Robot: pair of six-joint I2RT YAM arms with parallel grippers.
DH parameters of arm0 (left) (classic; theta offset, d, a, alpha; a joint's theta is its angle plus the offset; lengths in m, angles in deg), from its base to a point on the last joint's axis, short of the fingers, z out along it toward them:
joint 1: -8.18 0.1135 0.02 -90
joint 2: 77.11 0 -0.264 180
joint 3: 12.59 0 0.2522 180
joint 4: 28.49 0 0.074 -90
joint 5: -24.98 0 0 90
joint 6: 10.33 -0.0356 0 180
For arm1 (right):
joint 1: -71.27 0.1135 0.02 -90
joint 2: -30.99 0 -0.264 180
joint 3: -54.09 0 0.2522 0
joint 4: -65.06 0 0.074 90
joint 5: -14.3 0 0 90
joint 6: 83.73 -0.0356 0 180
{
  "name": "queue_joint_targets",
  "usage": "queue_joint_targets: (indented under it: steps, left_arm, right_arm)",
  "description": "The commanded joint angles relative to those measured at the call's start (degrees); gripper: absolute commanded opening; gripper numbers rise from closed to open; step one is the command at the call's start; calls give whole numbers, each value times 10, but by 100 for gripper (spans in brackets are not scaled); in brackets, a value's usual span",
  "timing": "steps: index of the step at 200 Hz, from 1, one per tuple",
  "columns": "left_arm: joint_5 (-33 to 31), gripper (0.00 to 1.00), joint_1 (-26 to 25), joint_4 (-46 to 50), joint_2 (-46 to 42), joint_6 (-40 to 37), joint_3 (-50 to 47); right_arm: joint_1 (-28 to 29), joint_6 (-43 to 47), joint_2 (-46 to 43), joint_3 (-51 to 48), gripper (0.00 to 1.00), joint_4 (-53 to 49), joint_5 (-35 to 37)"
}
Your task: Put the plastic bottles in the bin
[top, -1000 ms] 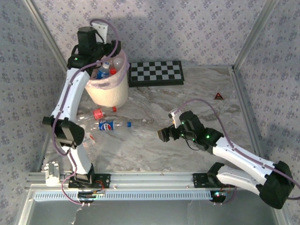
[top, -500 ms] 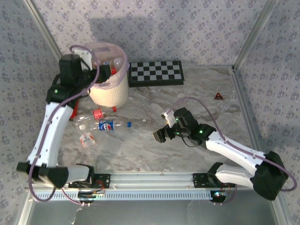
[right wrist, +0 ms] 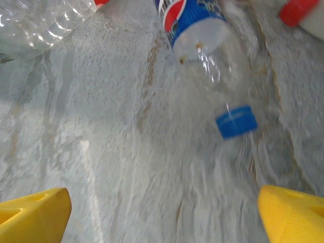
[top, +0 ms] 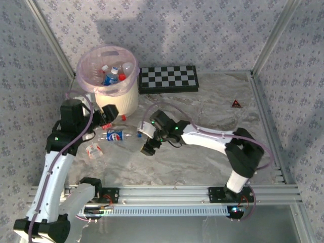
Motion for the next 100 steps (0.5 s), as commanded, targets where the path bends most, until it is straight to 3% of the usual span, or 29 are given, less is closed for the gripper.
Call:
queue_joint_targets:
  steps: [1,42,100]
  left_arm:
    - [34,82,17,-23,-17,63,-64]
    - [-155,87,23,76,-57,53,-113]
    - [-237,76,24,58,-76,213,-215]
  right_arm:
    - [5,58,51,64,95,0,31]
    - [-2,28,45,56,95,33,30]
    - [-35,-25,-55,-52,95,21,65]
